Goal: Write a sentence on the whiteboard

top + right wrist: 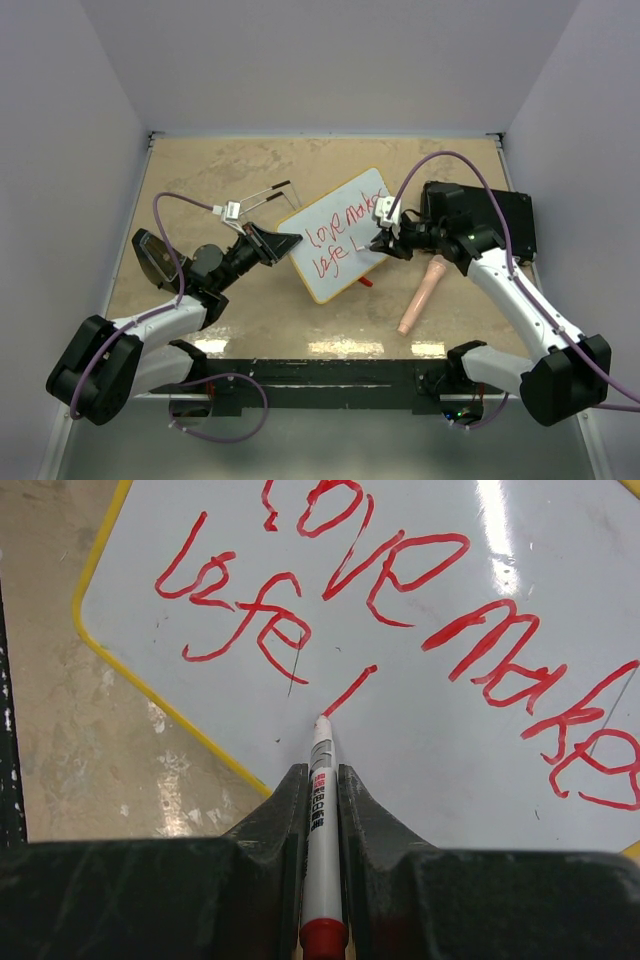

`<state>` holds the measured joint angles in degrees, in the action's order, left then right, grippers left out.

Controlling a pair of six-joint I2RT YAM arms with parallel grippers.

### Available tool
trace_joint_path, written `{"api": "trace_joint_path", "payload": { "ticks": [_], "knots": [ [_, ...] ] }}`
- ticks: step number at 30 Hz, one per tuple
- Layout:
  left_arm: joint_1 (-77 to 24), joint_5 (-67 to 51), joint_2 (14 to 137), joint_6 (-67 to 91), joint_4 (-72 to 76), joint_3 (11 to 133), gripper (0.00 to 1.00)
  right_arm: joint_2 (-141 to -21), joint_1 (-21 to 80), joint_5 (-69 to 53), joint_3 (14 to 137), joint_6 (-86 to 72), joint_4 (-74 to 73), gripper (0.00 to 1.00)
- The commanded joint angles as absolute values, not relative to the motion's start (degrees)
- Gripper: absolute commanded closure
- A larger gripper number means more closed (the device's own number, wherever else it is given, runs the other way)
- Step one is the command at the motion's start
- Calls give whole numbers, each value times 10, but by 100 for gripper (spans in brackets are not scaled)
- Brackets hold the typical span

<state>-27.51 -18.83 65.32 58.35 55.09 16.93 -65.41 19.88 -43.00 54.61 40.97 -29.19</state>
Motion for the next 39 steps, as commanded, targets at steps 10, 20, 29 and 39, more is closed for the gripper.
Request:
{"api": "trace_joint_path", "payload": {
  "ticks": [10, 20, 29, 39],
  "knots": [
    [-278, -200, 641, 601, 664, 192, 100, -665, 201, -396, 581, 342, -209, 100],
    [-277, -200, 641, 601, 664, 187, 100, -654, 201, -390, 573, 337, -212, 100],
    [-277, -197, 641, 597, 663, 185, 100, -628, 168, -477, 577, 359, -239, 100],
    [-277, -200, 641, 598, 664, 186, 100, -630, 163, -433, 558, 322, -198, 100]
  ]
}}
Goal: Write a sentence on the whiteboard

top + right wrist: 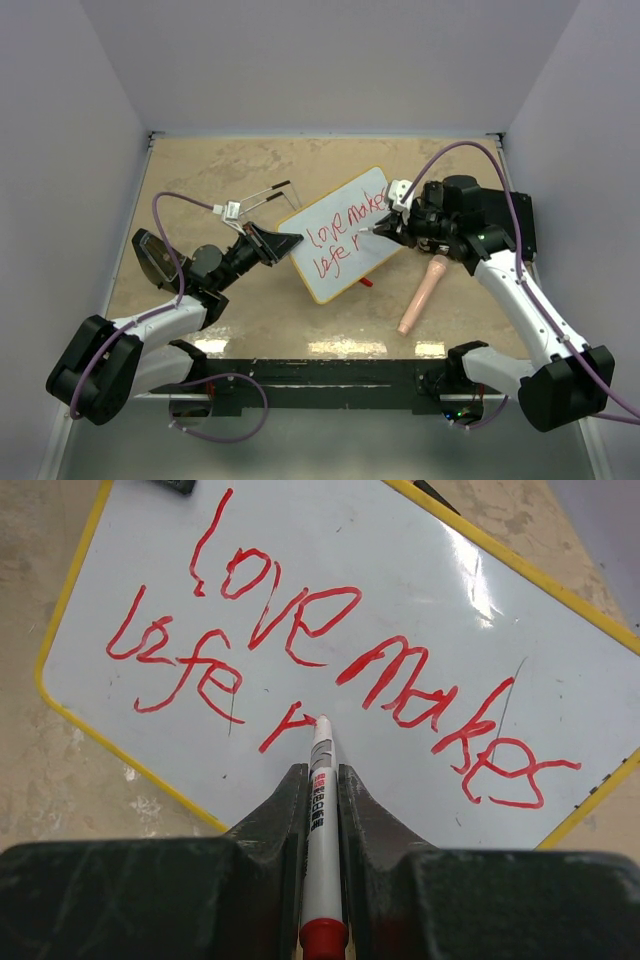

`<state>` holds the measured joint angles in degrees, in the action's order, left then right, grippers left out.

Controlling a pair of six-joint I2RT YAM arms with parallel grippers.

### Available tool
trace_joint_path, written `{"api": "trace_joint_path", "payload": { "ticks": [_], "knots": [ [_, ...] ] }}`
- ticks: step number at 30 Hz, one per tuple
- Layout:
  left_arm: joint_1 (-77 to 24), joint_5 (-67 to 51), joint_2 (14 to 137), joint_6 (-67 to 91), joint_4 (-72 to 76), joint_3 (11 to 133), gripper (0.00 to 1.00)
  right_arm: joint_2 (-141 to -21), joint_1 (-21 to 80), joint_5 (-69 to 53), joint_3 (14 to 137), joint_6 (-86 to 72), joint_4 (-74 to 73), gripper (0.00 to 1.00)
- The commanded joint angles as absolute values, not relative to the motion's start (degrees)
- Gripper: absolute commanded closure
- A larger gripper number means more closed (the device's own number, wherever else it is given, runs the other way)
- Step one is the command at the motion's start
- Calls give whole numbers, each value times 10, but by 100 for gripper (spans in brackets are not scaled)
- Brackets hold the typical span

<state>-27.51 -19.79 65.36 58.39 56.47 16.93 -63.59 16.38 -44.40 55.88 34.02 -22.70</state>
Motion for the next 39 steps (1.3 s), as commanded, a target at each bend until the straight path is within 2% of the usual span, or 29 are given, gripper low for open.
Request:
{"api": "trace_joint_path", "payload": {
  "ticks": [1, 39],
  "knots": [
    [-277, -200, 641, 599, 664, 186, 100, -631, 162, -433, 555, 318, -192, 100],
    [-277, -194, 636, 600, 663, 182, 100, -646, 163, -454, 547, 358, -232, 100]
  ]
}}
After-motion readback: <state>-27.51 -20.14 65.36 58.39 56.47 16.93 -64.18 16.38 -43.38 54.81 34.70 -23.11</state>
